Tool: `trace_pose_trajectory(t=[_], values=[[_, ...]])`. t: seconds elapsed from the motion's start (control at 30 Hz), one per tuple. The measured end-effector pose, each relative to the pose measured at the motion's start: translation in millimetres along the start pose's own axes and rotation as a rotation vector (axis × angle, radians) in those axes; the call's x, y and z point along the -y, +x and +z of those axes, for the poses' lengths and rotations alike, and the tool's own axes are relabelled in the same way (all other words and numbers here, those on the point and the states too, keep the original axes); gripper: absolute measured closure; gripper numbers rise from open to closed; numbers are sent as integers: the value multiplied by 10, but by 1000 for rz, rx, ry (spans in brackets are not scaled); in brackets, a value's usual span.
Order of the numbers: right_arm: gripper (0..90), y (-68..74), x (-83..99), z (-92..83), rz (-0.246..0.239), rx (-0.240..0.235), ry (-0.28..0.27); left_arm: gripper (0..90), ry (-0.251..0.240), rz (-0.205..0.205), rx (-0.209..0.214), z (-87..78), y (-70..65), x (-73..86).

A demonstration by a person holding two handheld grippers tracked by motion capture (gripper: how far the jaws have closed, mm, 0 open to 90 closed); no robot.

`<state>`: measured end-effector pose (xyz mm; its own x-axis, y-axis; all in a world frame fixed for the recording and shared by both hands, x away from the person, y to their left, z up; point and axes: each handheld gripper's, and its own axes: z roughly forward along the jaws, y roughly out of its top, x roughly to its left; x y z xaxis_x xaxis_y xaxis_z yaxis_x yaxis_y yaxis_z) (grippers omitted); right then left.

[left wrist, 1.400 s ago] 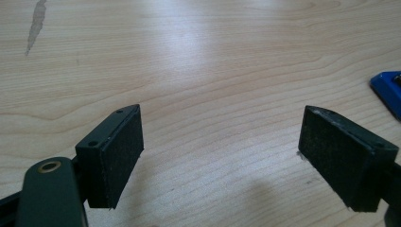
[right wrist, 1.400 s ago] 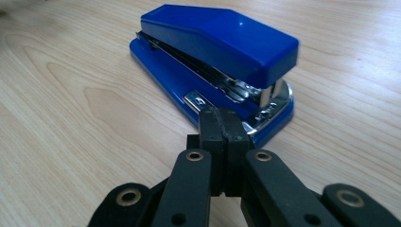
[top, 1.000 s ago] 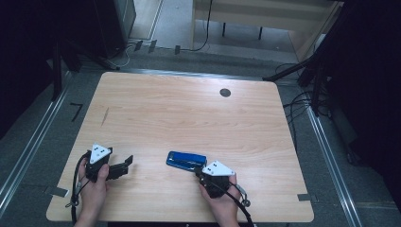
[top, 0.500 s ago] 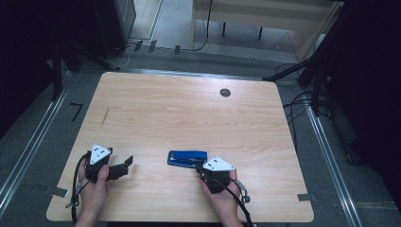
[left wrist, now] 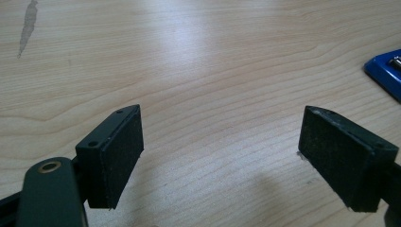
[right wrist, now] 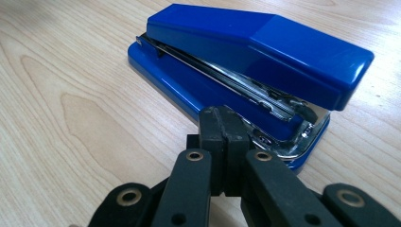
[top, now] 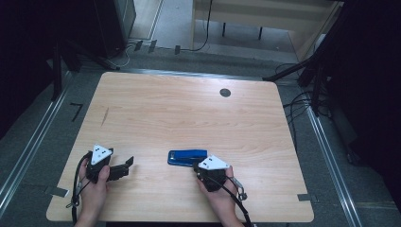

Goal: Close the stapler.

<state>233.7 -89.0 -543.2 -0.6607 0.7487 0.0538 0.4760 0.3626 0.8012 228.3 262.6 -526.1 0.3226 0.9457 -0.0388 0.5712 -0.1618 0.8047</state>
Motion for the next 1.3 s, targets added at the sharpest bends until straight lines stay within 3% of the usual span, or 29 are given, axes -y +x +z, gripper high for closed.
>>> trace_pose_trajectory(t=[0.27,0.37,0.5,0.6,0.83,0.97,1.07,1.3], values=[[805,-43,42,-61,14,-61,-12,153,17,8,2,13,-5,-8],[730,-88,84,-97,23,-134,22,153,20,9,1,21,-9,-10],[646,-132,141,-200,10,-176,49,154,31,0,6,26,2,-14],[600,-182,169,-283,4,-177,54,154,32,0,3,38,1,-20],[500,-316,187,-486,-3,-161,-8,153,53,53,-16,56,-50,-27],[479,-415,239,-622,0,-144,-41,154,51,46,-13,56,-44,-26],[465,-519,302,-733,14,-127,-59,154,51,46,-14,55,-45,-27],[447,-804,456,-981,97,-80,-94,153,52,51,-19,58,-51,-27]])
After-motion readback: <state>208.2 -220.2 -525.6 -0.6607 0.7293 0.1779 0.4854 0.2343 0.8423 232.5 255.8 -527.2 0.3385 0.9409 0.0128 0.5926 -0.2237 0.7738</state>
